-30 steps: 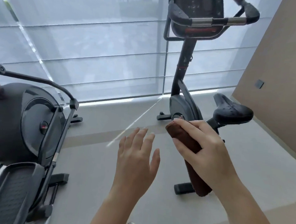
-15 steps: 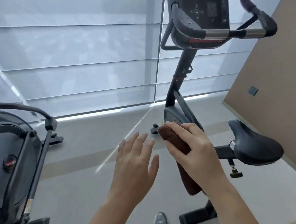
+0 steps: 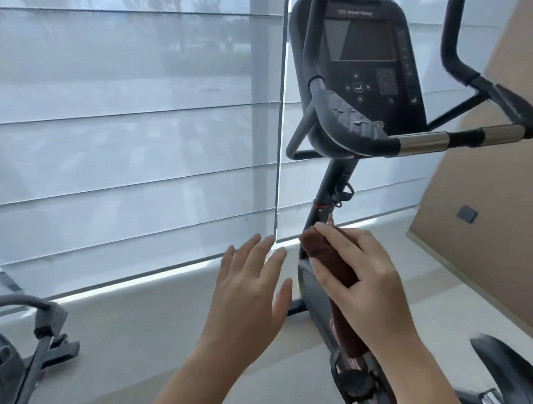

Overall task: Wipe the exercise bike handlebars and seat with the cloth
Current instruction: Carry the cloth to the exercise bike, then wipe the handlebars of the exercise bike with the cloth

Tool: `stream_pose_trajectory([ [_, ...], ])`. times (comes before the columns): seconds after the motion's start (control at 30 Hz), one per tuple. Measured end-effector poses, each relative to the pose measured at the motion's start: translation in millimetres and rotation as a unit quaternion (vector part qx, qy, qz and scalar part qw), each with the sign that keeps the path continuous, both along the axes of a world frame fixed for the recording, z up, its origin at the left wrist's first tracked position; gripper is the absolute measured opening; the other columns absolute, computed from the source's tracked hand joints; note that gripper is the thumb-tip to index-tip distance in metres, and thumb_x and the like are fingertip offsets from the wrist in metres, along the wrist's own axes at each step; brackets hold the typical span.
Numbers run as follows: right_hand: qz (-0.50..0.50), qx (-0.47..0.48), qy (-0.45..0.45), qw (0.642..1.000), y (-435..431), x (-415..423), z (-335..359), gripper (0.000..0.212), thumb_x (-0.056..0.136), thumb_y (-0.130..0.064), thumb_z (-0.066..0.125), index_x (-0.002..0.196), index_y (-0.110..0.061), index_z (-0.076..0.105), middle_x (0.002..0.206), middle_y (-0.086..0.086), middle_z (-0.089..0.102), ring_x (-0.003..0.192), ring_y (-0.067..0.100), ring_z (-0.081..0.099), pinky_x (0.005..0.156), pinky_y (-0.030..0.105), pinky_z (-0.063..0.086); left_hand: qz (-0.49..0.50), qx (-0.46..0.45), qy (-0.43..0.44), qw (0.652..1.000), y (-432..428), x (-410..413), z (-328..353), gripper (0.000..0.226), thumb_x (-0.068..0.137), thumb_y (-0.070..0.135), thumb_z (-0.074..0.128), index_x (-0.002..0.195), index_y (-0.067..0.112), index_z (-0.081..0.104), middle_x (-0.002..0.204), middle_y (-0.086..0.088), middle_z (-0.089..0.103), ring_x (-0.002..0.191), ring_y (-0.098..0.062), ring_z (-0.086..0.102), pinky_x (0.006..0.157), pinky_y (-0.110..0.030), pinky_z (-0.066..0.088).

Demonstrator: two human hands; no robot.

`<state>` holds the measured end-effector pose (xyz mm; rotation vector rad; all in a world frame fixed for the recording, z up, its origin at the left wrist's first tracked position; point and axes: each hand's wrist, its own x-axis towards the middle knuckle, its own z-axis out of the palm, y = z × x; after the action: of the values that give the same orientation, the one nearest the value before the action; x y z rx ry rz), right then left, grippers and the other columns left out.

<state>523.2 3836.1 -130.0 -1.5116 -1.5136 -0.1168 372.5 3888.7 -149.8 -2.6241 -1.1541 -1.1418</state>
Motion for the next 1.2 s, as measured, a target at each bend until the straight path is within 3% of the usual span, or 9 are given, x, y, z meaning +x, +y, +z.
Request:
stream_pose_trajectory([
  [0.1,-0.03,0.021,-0.009,0.999,41,10,13,0.043,0.08,-0.032,0.061,0.123,-0.024,0.057,0.103,-0.001,0.059,0.093,0.016,0.056,0.083,0.024,0.049,-0.021,0.016,-0.002,1.0,50,15,15,0.034,0.078,0.022,0.06,0.109,0.007,0.062,0.117,-0.013,0.062,0.115,-0.033,0.054,0.094,-0.056,0.039],
  [0.2,-0.043,0.026,-0.008,0.999,74,15,20,0.044,0.08,-0.031,0.061,0.123,-0.022,0.057,0.103,0.001,0.059,0.093,0.017,0.057,0.082,0.031,0.053,-0.055,0.025,0.0,0.998,97,28,26,0.033,0.082,0.024,0.058,0.111,0.008,0.062,0.119,-0.012,0.062,0.116,-0.032,0.053,0.096,-0.055,0.036],
  [0.33,-0.078,0.032,-0.032,0.996,111,22,34,0.046,0.082,-0.04,0.056,0.123,-0.02,0.057,0.104,0.003,0.06,0.093,0.019,0.059,0.08,0.033,0.055,-0.095,0.021,-0.018,0.995,162,44,45,0.035,0.08,0.017,0.067,0.113,0.005,0.061,0.121,-0.015,0.06,0.118,-0.034,0.051,0.099,-0.055,0.034],
  [0.43,-0.108,0.043,-0.031,0.993,136,29,55,0.045,0.082,-0.036,0.06,0.124,-0.019,0.057,0.105,0.005,0.061,0.094,0.021,0.06,0.081,0.034,0.055,-0.133,0.029,-0.022,0.99,204,55,62,0.033,0.084,0.02,0.06,0.113,0.005,0.061,0.122,-0.015,0.059,0.119,-0.033,0.05,0.1,-0.055,0.035],
  [0.67,-0.166,0.086,-0.09,0.978,192,32,107,0.041,0.083,-0.039,0.054,0.121,-0.025,0.058,0.103,0.003,0.06,0.093,0.02,0.06,0.083,0.025,0.048,-0.202,0.057,-0.023,0.978,297,82,96,0.036,0.081,0.014,0.066,0.115,0.005,0.059,0.123,-0.016,0.058,0.12,-0.036,0.048,0.098,-0.057,0.037],
  [0.83,-0.179,0.072,-0.106,0.975,228,56,146,0.04,0.082,-0.041,0.056,0.12,-0.03,0.058,0.104,-0.001,0.06,0.095,0.02,0.059,0.085,0.031,0.048,-0.218,0.099,-0.027,0.971,348,109,131,0.036,0.087,0.026,0.051,0.114,0.004,0.059,0.124,-0.015,0.057,0.119,-0.034,0.049,0.098,-0.055,0.037],
  [0.9,-0.168,0.07,-0.113,0.977,248,76,160,0.04,0.081,-0.038,0.059,0.121,-0.03,0.059,0.103,-0.002,0.061,0.096,0.015,0.058,0.088,0.023,0.044,-0.217,0.127,-0.022,0.968,369,122,145,0.04,0.087,0.029,0.044,0.114,0.004,0.059,0.122,-0.015,0.058,0.118,-0.033,0.05,0.098,-0.053,0.038],
  [1.03,-0.123,0.061,-0.088,0.987,296,120,176,0.045,0.083,-0.029,0.065,0.126,-0.03,0.054,0.105,0.0,0.063,0.1,0.008,0.056,0.094,0.012,0.037,-0.2,0.14,-0.014,0.97,405,148,158,0.037,0.088,0.024,0.054,0.117,0.003,0.057,0.126,-0.017,0.055,0.118,-0.035,0.049,0.1,-0.052,0.037],
  [1.2,-0.094,0.063,-0.012,0.993,356,169,177,0.04,0.079,-0.035,0.066,0.115,-0.038,0.049,0.099,-0.018,0.059,0.091,0.0,0.056,0.078,-0.003,0.033,-0.185,0.144,0.018,0.972,441,180,172,0.048,0.087,0.029,0.059,0.126,0.005,0.05,0.136,-0.014,0.047,0.127,-0.032,0.042,0.104,-0.052,0.031],
])
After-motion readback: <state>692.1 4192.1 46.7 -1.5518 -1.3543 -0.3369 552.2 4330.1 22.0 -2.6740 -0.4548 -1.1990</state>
